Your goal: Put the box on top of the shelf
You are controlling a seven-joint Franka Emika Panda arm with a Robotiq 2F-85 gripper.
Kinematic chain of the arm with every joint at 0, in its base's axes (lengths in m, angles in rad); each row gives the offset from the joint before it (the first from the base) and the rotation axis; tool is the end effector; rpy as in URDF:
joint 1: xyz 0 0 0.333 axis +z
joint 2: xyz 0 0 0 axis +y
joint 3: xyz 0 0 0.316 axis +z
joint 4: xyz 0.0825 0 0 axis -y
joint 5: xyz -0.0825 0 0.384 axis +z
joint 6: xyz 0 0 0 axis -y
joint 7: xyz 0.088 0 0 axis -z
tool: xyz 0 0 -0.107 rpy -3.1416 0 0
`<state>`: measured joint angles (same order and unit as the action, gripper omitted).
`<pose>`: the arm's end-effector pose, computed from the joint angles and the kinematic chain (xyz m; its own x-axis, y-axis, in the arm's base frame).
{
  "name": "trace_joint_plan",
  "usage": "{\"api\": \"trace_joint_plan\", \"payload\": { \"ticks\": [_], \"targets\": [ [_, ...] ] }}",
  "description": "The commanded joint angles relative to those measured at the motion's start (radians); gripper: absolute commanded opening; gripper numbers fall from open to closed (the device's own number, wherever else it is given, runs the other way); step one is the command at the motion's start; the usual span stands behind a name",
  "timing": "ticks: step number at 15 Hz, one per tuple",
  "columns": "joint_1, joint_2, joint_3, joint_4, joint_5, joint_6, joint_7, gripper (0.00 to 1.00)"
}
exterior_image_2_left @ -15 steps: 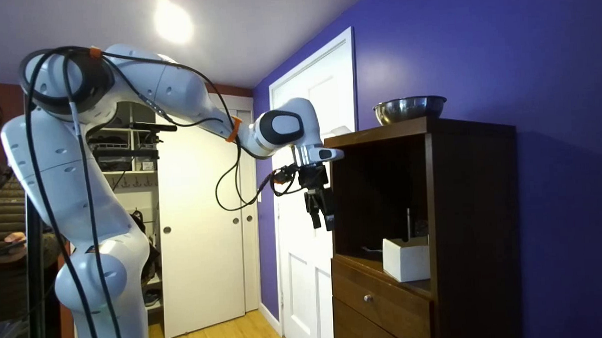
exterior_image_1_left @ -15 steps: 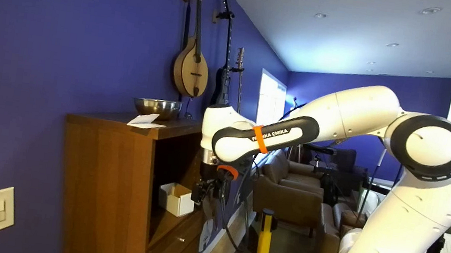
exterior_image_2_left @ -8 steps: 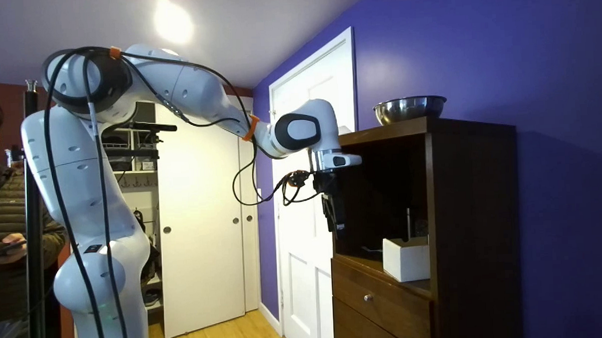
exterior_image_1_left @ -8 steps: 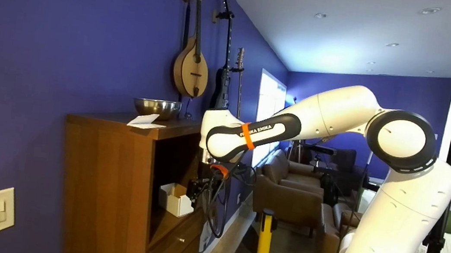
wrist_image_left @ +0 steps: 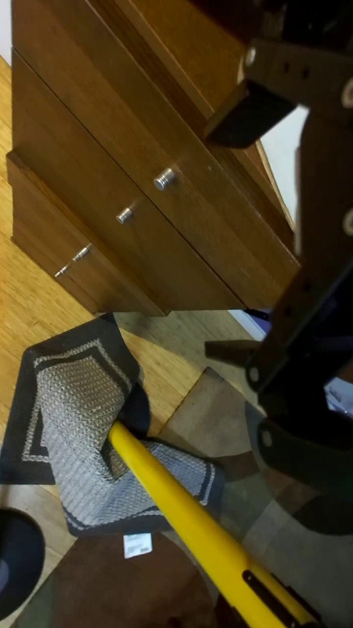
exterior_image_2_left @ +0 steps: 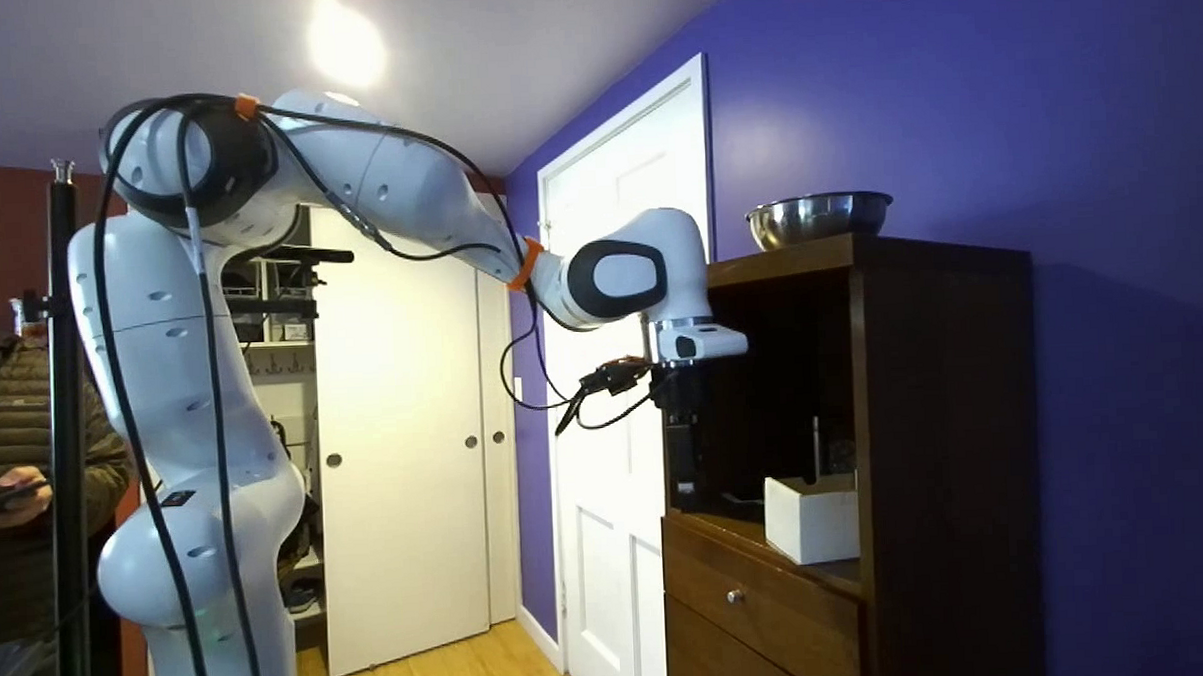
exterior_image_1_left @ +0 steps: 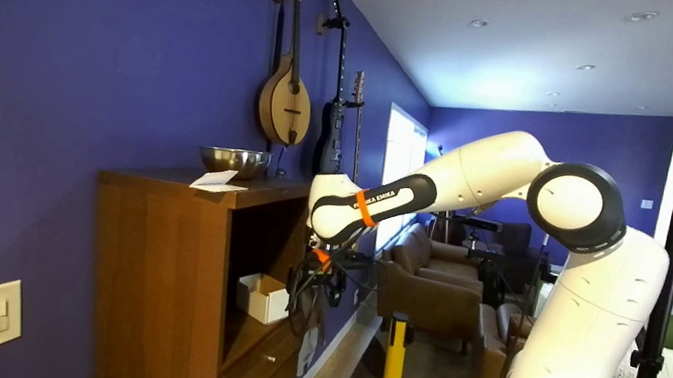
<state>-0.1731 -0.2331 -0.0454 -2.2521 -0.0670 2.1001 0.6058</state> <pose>0.4731 -0.1092 0.4679 0.6991 -0.7087 0.0942 -0.7116 -0.7026 -0.0046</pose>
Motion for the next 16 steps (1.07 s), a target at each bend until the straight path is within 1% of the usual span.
{"api": "trace_joint_plan", "payload": {
  "ticks": [1,2,3,6,7,8,13,16],
  "targets": [
    [-0.015,0.020,-0.021,0.025,0.064,0.004,0.119,1.00],
    [-0.018,0.020,-0.027,0.027,0.075,0.005,0.153,1.00],
    [-0.007,0.011,-0.023,0.010,0.034,-0.003,0.094,1.00],
    [-0.007,0.011,-0.026,0.008,0.035,-0.003,0.097,1.00],
    [-0.005,0.001,-0.025,-0.013,0.064,0.082,0.134,1.00],
    [0.001,0.005,-0.034,-0.017,0.133,0.110,0.152,1.00],
    [-0.007,0.015,-0.030,-0.070,0.219,0.301,0.291,1.00],
    [-0.009,0.028,-0.027,-0.102,0.248,0.432,0.383,1.00]
  ]
}}
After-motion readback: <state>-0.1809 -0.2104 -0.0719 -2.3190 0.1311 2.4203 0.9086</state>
